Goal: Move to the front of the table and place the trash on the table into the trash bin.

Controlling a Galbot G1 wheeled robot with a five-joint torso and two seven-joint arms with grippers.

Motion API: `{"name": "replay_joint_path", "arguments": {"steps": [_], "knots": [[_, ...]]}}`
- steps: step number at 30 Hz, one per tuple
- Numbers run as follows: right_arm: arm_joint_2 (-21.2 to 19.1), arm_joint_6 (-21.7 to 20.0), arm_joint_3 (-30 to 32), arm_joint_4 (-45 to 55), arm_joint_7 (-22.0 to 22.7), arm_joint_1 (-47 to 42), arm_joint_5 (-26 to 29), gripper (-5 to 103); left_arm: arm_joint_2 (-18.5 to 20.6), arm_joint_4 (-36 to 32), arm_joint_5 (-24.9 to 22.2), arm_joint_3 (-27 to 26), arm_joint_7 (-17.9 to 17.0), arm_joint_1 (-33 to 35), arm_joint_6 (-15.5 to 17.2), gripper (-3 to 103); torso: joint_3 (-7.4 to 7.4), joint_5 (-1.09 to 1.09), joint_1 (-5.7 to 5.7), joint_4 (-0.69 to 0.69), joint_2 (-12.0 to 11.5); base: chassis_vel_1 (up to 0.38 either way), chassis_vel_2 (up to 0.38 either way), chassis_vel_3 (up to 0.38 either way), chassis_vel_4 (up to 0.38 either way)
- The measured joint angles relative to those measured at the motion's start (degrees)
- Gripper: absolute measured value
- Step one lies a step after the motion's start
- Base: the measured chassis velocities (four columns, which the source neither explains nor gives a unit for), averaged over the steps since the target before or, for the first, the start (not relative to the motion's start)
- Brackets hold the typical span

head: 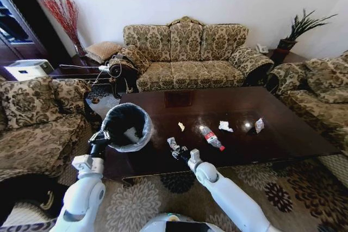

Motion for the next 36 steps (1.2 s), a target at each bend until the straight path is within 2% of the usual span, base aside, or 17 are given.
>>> {"name": "replay_joint_path", "arguments": {"steps": [4,6,7,9,10,11,14,15,18,19,21,24,26,31,32,35,36], "knots": [[-1.0,0.3,1.8,5.7,2.2,0.4,1.6,51,0.1,-0.3,0.0,0.0,0.2,0.2,0.0,2,0.0,0.02,0.0,-0.01,0.0,0.0,0.0,0.0,0.0],[-3.4,-0.1,3.7,13.0,4.1,3.2,5.2,51,0.1,-0.3,0.2,0.2,0.5,0.5,0.0,2,0.0,-0.01,0.0,-0.01,0.0,0.0,0.0,0.0,0.0],[-3.4,-0.1,3.7,13.0,4.1,3.2,5.2,51,0.1,-0.3,0.2,0.2,0.5,0.5,0.0,2,0.0,-0.01,0.0,-0.01,0.0,0.0,0.0,0.0,0.0],[-5.5,1.0,5.0,19.0,5.2,8.7,6.6,51,-0.3,-0.4,0.8,0.7,0.4,0.8,-0.4,2,0.0,0.0,0.0,0.0,0.0,0.0,0.0,0.0,0.0],[-5.5,1.0,5.0,19.0,5.2,8.7,6.6,51,-0.3,-0.4,0.8,0.7,0.4,0.8,-0.4,2,0.0,0.0,0.0,0.0,0.0,0.0,0.0,0.0,0.0],[-6.4,0.9,5.1,22.3,6.0,12.5,9.1,51,-0.4,-0.4,1.2,1.0,0.4,1.1,-0.6,2,0.0,-0.01,0.0,0.0,0.0,0.0,0.0,0.0,0.0],[-6.9,-1.2,2.7,27.2,7.5,19.9,16.0,51,-0.3,-0.4,1.6,1.3,0.5,1.3,-0.6,2,0.0,-0.01,0.01,0.01,0.0,0.0,0.0,0.0,0.0],[-6.9,-1.2,2.7,27.2,7.5,19.9,16.0,51,-0.3,-0.4,1.6,1.3,0.5,1.3,-0.6,2,0.0,-0.01,0.01,0.01,0.0,0.0,0.0,0.0,0.0],[-5.6,-5.8,-2.7,30.6,9.5,27.7,24.8,51,-0.3,-0.7,1.7,1.1,1.4,1.3,-0.3,2,0.0,-0.01,0.0,0.0,0.0,0.0,0.0,0.0,0.0],[-5.6,-5.8,-2.7,30.6,9.5,27.7,24.8,51,-0.3,-0.7,1.7,1.1,1.4,1.3,-0.3,2,0.0,-0.01,0.0,0.0,0.0,0.0,0.0,0.0,0.0],[-4.3,-7.4,-8.6,32.1,12.1,32.1,28.9,51,-0.3,-0.7,1.8,1.0,1.7,1.3,-0.1,2,0.0,-0.02,0.0,0.02,0.0,0.0,0.0,0.0,0.0],[-3.9,-8.1,-14.3,32.6,12.6,33.6,29.2,51,-0.6,-0.7,1.9,1.1,1.9,1.3,-0.1,2,0.0,-0.01,0.0,0.02,0.0,0.0,0.0,0.0,0.0],[-3.8,-8.0,-19.4,32.2,12.5,34.2,27.3,51,-1.1,-0.7,2.1,1.2,2.1,1.0,0.0,2,0.0,0.0,0.0,0.01,0.0,0.0,0.0,0.0,0.0],[-3.1,-8.7,-23.8,31.0,13.2,34.6,25.9,49,-1.8,-0.4,2.4,1.5,2.5,0.5,0.1,2,-0.01,0.0,0.0,0.0,0.0,0.0,0.0,0.0,0.0],[-2.8,-8.8,-24.7,30.3,13.6,34.6,25.3,54,-1.9,-0.3,2.5,1.6,2.6,0.4,0.1,2,0.0,-0.01,0.0,0.0,0.0,0.0,0.0,0.0,0.0],[-2.0,-8.8,-25.6,28.5,14.0,34.6,23.7,59,-2.0,-0.2,2.5,1.6,2.7,0.2,0.1,2,0.0,-0.01,0.0,0.0,0.0,0.0,0.0,0.0,0.0],[-1.7,-8.7,-25.6,28.0,14.3,34.6,23.3,64,-2.0,-0.1,2.5,1.6,2.7,0.2,0.1,2,0.0,0.0,0.0,0.0,0.0,0.0,0.0,0.0,0.0]]}}
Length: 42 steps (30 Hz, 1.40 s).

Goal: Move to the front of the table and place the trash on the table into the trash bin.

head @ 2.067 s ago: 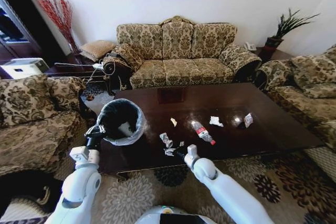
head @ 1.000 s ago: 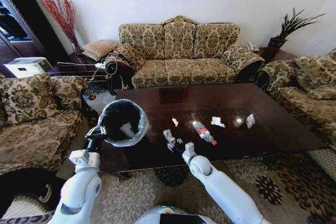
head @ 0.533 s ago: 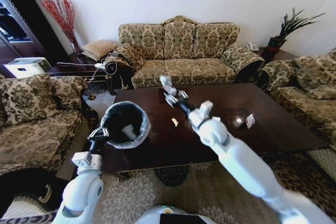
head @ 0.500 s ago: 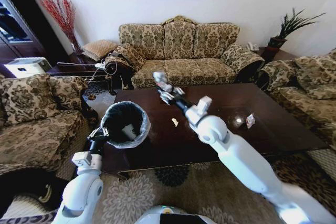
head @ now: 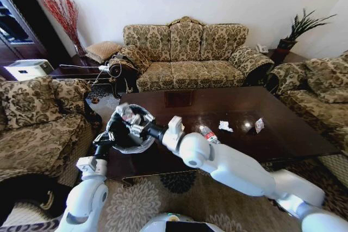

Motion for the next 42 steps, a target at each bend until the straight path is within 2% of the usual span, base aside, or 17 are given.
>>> {"name": "replay_joint_path", "arguments": {"steps": [4,7,8,11,13,15,16,18,20,22,23,25,27,30,31,34,42], "knots": [[0.3,0.2,1.0,0.3,0.6,0.8,0.2,86,0.2,0.3,-0.1,-0.2,0.1,-0.4,0.0,2,0.0,0.0,0.0,0.0,0.0,0.0,0.0,0.0,0.0],[0.3,1.2,2.0,0.6,0.5,1.3,0.1,91,0.2,0.5,-0.2,-0.1,0.1,-0.5,0.0,2,0.0,0.0,0.0,0.0,0.0,0.0,0.0,0.0,0.0],[0.2,2.2,3.3,1.1,0.5,1.9,0.1,96,0.3,0.6,-0.2,-0.1,0.1,-0.5,0.0,2,0.0,0.01,0.0,0.0,0.0,0.0,0.0,0.0,0.0],[-0.2,4.1,5.8,2.0,1.4,3.4,0.5,99,0.4,1.0,0.0,0.0,0.2,-0.5,0.0,2,0.0,0.0,0.0,0.0,0.0,0.0,0.0,0.0,0.0],[-2.7,5.0,9.6,2.4,4.7,4.6,0.8,100,0.4,1.3,0.2,0.0,0.2,-0.6,-0.1,2,-0.01,0.0,0.0,0.02,0.0,0.0,0.0,0.0,0.0],[-3.6,4.9,10.7,2.2,5.3,4.4,0.9,100,0.4,1.4,0.2,0.0,0.2,-0.6,-0.2,2,-0.01,0.0,0.0,0.02,0.0,0.0,0.0,0.0,0.0],[-5.5,4.6,12.8,1.5,6.0,3.4,1.0,100,0.4,1.3,0.3,0.0,0.2,-0.6,-0.2,2,-0.01,0.0,0.0,0.03,0.0,0.0,0.0,0.0,0.0],[-10.6,4.2,18.0,-2.1,7.1,-3.1,0.1,100,0.5,1.2,0.4,0.0,0.4,-0.6,-0.4,2,0.0,0.03,0.0,0.01,0.0,0.0,0.0,0.0,0.0],[-11.7,4.6,18.9,-3.0,7.2,-4.9,-0.6,100,0.6,1.1,0.4,0.0,0.5,-0.6,-0.4,2,0.0,0.04,0.0,0.0,0.0,0.0,0.0,0.0,0.0],[-14.8,5.6,24.0,-6.6,6.4,-12.6,-3.7,100,1.1,0.7,0.4,0.0,0.8,-0.6,-0.4,2,0.0,0.06,0.0,-0.03,0.0,0.0,0.0,0.0,0.0],[-14.8,5.6,24.0,-6.6,6.4,-12.6,-3.7,100,1.1,0.7,0.4,0.0,0.8,-0.6,-0.4,2,0.0,0.06,0.0,-0.03,0.0,0.0,0.0,0.0,0.0],[-15.4,5.6,30.1,-9.5,4.5,-19.1,-4.9,100,1.4,0.5,0.5,0.0,0.9,-0.6,-0.4,2,-0.01,0.01,0.0,-0.02,0.0,0.0,0.0,0.0,0.0],[-15.1,5.6,32.9,-10.9,3.3,-22.1,-5.5,100,1.4,0.3,0.6,0.1,0.9,-0.5,-0.4,2,-0.01,0.01,0.0,-0.01,0.0,0.0,0.0,0.0,0.0],[-13.4,5.2,40.6,-15.6,-2.3,-31.8,-9.7,100,1.4,-0.2,1.0,0.3,0.9,0.2,-0.4,2,-0.01,0.02,-0.01,0.01,0.0,0.0,0.0,0.0,0.0],[-13.4,5.2,40.6,-15.6,-2.3,-31.8,-9.7,100,1.4,-0.2,1.0,0.3,0.9,0.2,-0.4,2,-0.01,0.02,-0.01,0.01,0.0,0.0,0.0,0.0,0.0],[-11.4,4.6,45.0,-18.8,-7.1,-37.4,-11.5,100,1.6,-0.3,1.1,0.3,0.9,0.4,-0.4,2,-0.01,0.02,-0.01,-0.01,0.0,0.0,0.0,0.0,0.0],[-6.5,5.3,45.7,-25.3,-9.5,-38.9,-15.6,100,1.8,-0.3,0.1,0.5,1.1,0.2,-2.2,2,-0.01,0.0,-0.01,-0.01,0.0,-0.009,-0.009,-0.011,-0.015]]}}
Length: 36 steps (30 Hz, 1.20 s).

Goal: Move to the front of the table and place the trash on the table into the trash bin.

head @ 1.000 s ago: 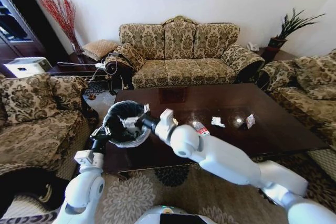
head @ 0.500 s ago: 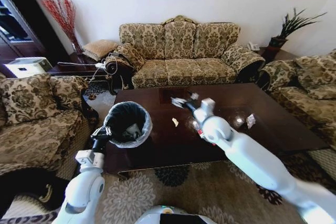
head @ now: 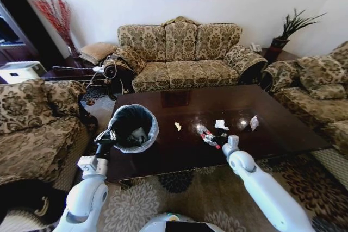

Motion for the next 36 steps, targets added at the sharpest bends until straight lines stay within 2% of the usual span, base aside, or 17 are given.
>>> {"name": "replay_joint_path", "arguments": {"steps": [7,9,11,12,13,15,16,17,21,23,25,26,33,36], "knots": [[1.8,1.0,-1.9,-4.5,-1.5,1.9,-2.2,101,0.2,-0.3,-0.3,-0.1,-0.1,0.1,-0.2,2,0.0,0.01,0.0,0.03,0.0,0.0,0.0,0.0,0.0],[2.8,1.4,-3.3,-7.0,-2.5,3.4,-2.6,91,0.2,-0.4,-0.4,-0.1,-0.1,0.1,-0.2,2,0.0,-0.01,0.0,0.02,0.0,0.0,0.0,0.0,0.0],[3.3,1.5,-3.7,-8.0,-2.6,4.0,-2.6,91,0.2,-0.4,-0.4,-0.2,-0.1,0.2,-0.2,2,0.0,-0.01,0.0,0.02,0.0,0.0,0.0,0.0,0.0],[3.7,1.6,-4.0,-8.9,-2.6,4.5,-2.6,80,0.2,-0.5,-0.4,-0.2,-0.1,0.2,-0.2,2,0.0,0.0,0.0,0.02,0.0,0.0,0.0,0.0,0.0],[4.1,1.8,-4.2,-10.0,-2.6,5.0,-2.7,75,0.2,-0.6,-0.4,-0.2,-0.1,0.3,-0.1,2,0.0,0.0,0.0,0.03,0.0,0.0,0.0,0.0,0.0],[4.3,2.0,-4.4,-10.6,-2.7,5.2,-2.7,75,0.2,-0.7,-0.4,-0.2,-0.1,0.4,-0.2,2,0.0,0.0,0.0,0.02,0.0,0.0,0.0,0.0,0.0],[4.4,2.3,-4.9,-11.1,-2.8,5.5,-2.9,64,0.1,-0.9,-0.4,-0.3,-0.1,0.6,-0.2,2,0.0,-0.01,0.01,0.01,0.0,0.0,0.0,0.0,0.0],[4.4,2.4,-5.0,-11.2,-2.8,5.6,-2.9,64,0.1,-1.0,-0.4,-0.4,-0.1,0.7,-0.2,2,0.0,-0.01,0.01,0.01,0.0,0.0,0.0,0.0,0.0],[4.1,2.8,-6.1,-10.8,-2.3,6.4,-2.9,42,0.1,-1.2,-0.4,-0.4,-0.1,0.8,-0.2,2,0.0,-0.01,0.01,0.01,0.0,0.0,0.0,0.0,0.0],[4.1,2.9,-6.2,-10.5,-2.0,6.5,-2.9,42,0.1,-1.2,-0.4,-0.4,-0.1,0.8,-0.2,2,0.01,0.0,0.01,0.02,0.0,0.0,0.0,0.0,0.0],[3.8,3.0,-6.4,-9.5,-1.5,6.6,-2.6,33,0.0,-1.2,-0.4,-0.2,-0.1,0.7,-0.2,2,0.01,0.0,0.01,0.01,0.0,0.0,0.0,0.0,0.0],[3.8,3.0,-6.4,-9.5,-1.5,6.6,-2.6,33,0.0,-1.2,-0.4,-0.2,-0.1,0.7,-0.2,2,0.01,0.0,0.01,0.01,0.0,0.0,0.0,0.0,0.0],[2.8,4.1,-6.5,-4.3,1.8,6.4,-2.2,14,-0.2,-1.2,-0.3,-0.1,0.0,0.6,-0.3,2,0.01,0.0,0.01,0.01,0.0,0.0,0.0,0.0,0.0],[2.3,4.6,-6.6,-1.3,2.8,6.2,-2.5,14,-0.3,-1.2,-0.2,-0.1,0.0,0.7,-0.3,2,0.01,0.0,0.01,0.01,0.0,0.0,0.0,0.0,0.0]]}}
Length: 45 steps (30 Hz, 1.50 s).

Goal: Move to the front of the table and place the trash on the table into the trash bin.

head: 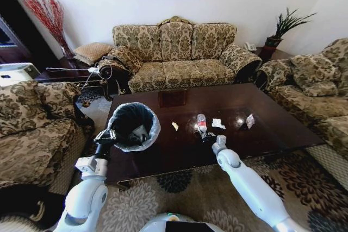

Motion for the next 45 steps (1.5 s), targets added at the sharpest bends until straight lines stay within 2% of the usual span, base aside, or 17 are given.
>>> {"name": "replay_joint_path", "arguments": {"steps": [4,6,8,9,12,14,15,18,23,25,30,34,37,39,40,42,45], "knots": [[-3.0,0.5,-1.8,10.7,1.3,2.9,-0.2,14,0.0,-0.1,0.1,0.0,0.0,0.2,0.0,2,0.0,-0.01,-0.01,0.0,0.0,0.0,0.0,0.0,0.0],[-3.7,0.3,-2.5,12.4,1.5,4.0,0.2,14,0.1,-0.1,0.2,0.0,0.0,0.2,0.0,2,0.0,-0.01,-0.01,0.0,0.0,0.0,0.0,0.0,0.0],[-5.9,-2.0,-6.3,19.4,2.9,10.5,4.5,14,0.0,-0.1,0.7,0.4,0.6,0.0,0.0,2,0.0,-0.01,0.0,0.0,0.0,0.0,0.0,0.0,0.0],[-5.9,-2.0,-6.3,19.4,2.9,10.5,4.5,14,0.0,-0.1,0.7,0.4,0.6,0.0,0.0,2,0.0,-0.01,0.0,0.0,0.0,0.0,0.0,0.0,0.0],[-6.7,-6.4,-14.9,26.2,5.0,21.2,13.2,14,-0.8,0.5,1.4,1.0,1.0,-0.7,0.2,2,0.0,-0.01,0.0,0.0,0.0,0.0,0.0,0.0,0.0],[-6.7,-7.4,-21.2,28.5,6.8,28.0,17.9,14,-1.1,0.8,1.7,1.2,1.2,-0.8,0.3,2,0.0,-0.03,0.0,0.02,0.0,0.0,0.0,0.0,0.0],[-6.7,-7.4,-21.2,28.5,6.8,28.0,17.9,14,-1.1,0.8,1.7,1.2,1.2,-0.8,0.3,2,0.0,-0.03,0.0,0.02,0.0,0.0,0.0,0.0,0.0],[-6.5,-8.0,-31.2,30.8,6.8,37.6,22.2,14,-1.8,1.1,2.1,1.3,1.4,-1.2,0.6,2,0.0,-0.04,0.0,0.02,0.0,0.0,0.0,0.0,0.0],[-5.6,-8.1,-38.1,32.0,6.2,42.7,24.1,14,-2.1,1.1,2.1,1.0,1.5,-1.5,1.4,2,0.0,-0.03,0.0,0.0,0.0,0.0,0.0,0.0,0.0],[-3.7,-7.7,-42.0,31.3,5.4,45.3,24.7,14,-2.1,1.1,1.9,0.8,1.5,-1.9,2.4,2,0.0,-0.03,0.0,0.0,0.0,0.0,0.0,0.0,0.0],[-0.9,-7.6,-43.6,28.8,4.7,46.5,24.8,14,-2.3,0.8,1.1,0.6,1.4,-2.4,2.9,2,0.0,-0.02,0.0,0.01,0.0,0.0,0.0,0.0,0.0],[-0.7,-8.6,-44.2,28.7,4.7,46.5,25.0,10,-2.4,0.9,0.9,0.6,1.4,-2.6,3.0,2,0.0,-0.01,0.0,0.0,0.0,0.0,0.0,0.0,0.0],[-0.7,-9.0,-44.8,28.2,4.7,46.3,24.1,20,-2.5,0.9,0.9,0.6,1.4,-2.8,3.1,2,0.0,-0.01,-0.01,0.0,0.0,0.0,0.0,0.0,0.0],[-0.6,-9.0,-45.0,27.7,4.7,45.9,23.0,30,-2.6,0.9,0.9,0.6,1.4,-2.9,3.1,2,0.0,0.0,-0.01,0.01,0.0,0.0,0.0,0.0,0.0],[-0.6,-9.0,-45.0,27.7,4.7,45.9,23.0,30,-2.6,0.9,0.9,0.6,1.4,-2.9,3.1,2,0.0,0.0,-0.01,0.01,0.0,0.0,0.0,0.0,0.0],[-0.9,-9.0,-45.0,27.7,4.7,45.7,22.8,41,-2.6,0.8,0.8,0.5,1.3,-2.8,3.2,2,0.0,-0.01,-0.01,0.0,0.0,0.0,0.0,0.0,0.0],[-1.2,-9.0,-44.8,27.6,4.7,45.4,22.7,47,-2.7,0.6,0.8,0.4,1.3,-2.7,3.2,2,0.0,0.0,-0.01,0.0,0.0,0.0,0.0,0.0,0.0]]}}
